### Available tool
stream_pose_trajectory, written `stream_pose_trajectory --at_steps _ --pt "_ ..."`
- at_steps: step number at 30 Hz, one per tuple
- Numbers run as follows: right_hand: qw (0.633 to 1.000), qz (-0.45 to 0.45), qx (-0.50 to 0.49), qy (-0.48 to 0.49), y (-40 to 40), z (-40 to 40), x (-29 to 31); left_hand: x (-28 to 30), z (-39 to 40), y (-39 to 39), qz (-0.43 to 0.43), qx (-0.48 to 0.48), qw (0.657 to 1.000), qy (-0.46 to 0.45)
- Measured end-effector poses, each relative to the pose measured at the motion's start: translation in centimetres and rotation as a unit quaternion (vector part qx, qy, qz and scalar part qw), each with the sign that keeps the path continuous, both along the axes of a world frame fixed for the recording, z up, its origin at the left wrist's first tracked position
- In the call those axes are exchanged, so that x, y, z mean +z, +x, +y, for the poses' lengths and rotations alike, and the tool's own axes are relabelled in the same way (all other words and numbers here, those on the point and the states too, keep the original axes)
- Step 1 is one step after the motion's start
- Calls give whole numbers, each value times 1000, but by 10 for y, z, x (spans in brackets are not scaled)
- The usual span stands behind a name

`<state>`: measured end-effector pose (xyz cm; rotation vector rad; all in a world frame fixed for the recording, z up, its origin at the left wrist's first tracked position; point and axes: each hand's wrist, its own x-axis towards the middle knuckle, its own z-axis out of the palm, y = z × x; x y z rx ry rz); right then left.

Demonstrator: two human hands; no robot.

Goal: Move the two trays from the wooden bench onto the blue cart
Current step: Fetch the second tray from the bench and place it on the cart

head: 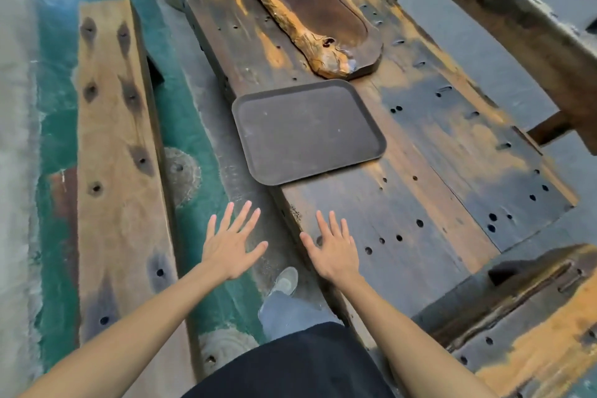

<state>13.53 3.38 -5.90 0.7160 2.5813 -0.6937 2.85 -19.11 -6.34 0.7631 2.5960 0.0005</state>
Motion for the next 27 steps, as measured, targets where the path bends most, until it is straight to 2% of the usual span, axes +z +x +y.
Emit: stream_pose_trajectory --at_steps 6,8,10,13,15,16,19,20,22,27 --pt "998 -9 -26 -58 -91 40 -3 8 44 -111 -14 11 1000 24" --pt "990 0 -81 -116 -112 51 -1 11 55 -143 -26 17 999 36" --pt "965 29 -174 -193 -128 61 2 13 65 -171 -41 19 998 41" --pt "881 49 -358 -305 -149 76 3 18 85 -219 -101 27 993 51" --pt "815 39 -462 -348 -160 86 0 24 104 -256 -171 56 977 111" --pt "781 32 -505 -366 -164 91 -3 28 115 -276 -218 90 958 165" --pt "669 25 -615 -416 -175 100 -10 42 154 -341 -339 216 866 297" --pt "635 36 -642 -428 -180 102 -11 45 167 -363 -363 243 847 303" --pt "585 59 -682 -436 -189 105 -13 46 195 -407 -400 264 834 274" --pt "478 110 -754 -436 -212 103 -17 27 249 -489 -438 245 843 192"
